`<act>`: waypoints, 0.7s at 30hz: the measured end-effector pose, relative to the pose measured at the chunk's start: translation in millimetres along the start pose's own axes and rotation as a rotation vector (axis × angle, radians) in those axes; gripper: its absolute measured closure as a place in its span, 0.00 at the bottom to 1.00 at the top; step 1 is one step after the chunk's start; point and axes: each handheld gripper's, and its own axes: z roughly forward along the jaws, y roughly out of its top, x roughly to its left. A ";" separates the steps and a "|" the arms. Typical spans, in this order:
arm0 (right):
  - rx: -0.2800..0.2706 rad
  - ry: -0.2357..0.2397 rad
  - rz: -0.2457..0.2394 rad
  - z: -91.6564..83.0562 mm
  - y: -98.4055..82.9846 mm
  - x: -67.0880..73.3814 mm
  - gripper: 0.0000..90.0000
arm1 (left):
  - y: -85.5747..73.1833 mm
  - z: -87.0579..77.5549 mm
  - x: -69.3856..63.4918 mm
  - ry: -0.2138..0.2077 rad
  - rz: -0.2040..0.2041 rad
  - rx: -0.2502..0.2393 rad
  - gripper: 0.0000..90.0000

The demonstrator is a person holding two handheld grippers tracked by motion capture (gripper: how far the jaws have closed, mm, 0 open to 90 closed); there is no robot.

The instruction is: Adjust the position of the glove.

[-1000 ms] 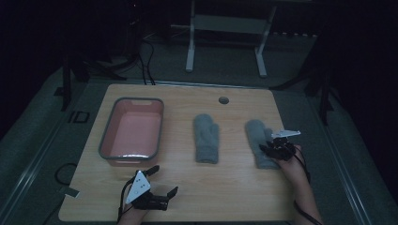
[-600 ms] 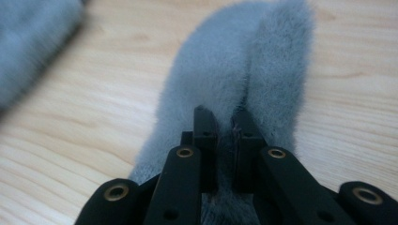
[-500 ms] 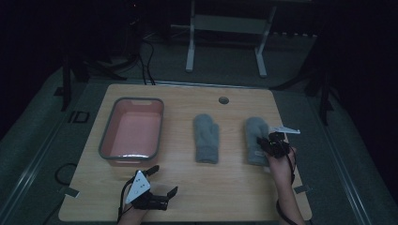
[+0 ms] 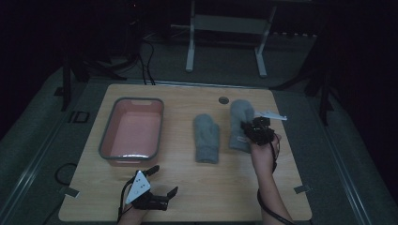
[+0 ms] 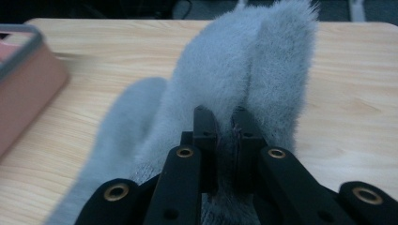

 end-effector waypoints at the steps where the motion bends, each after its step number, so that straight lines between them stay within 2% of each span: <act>1: 0.001 0.007 -0.003 1.5 1.4 6.5 0.93 | 0.0 0.0 0.0 0.000 0.000 0.000 0.01; 5: -0.005 0.029 -0.015 9.6 2.7 31.4 0.93 | 0.0 0.0 -0.2 -0.001 0.002 -0.001 0.01; 9: 0.016 0.053 -0.035 19.7 -0.5 54.4 0.93 | 0.0 0.1 -0.2 -0.002 0.002 0.000 0.01; 11: 0.025 0.074 -0.029 24.3 -1.8 63.3 0.93 | 0.0 0.1 -0.2 -0.004 0.002 0.000 0.01; 12: 0.034 0.092 -0.046 29.1 -2.8 72.6 0.93 | 0.0 0.1 -0.2 -0.004 0.002 0.000 0.01; 13: 0.034 0.092 -0.046 29.1 -2.8 72.6 0.93 | 0.0 0.1 -0.4 -0.004 0.003 0.000 0.01; 16: 0.050 0.103 -0.070 35.9 -4.5 84.4 0.93 | 0.0 -0.1 -0.2 -0.005 0.002 -0.001 0.01; 21: 0.082 0.117 -0.075 48.2 -11.6 91.8 0.93 | 0.0 -0.3 0.8 -0.006 0.004 0.003 0.01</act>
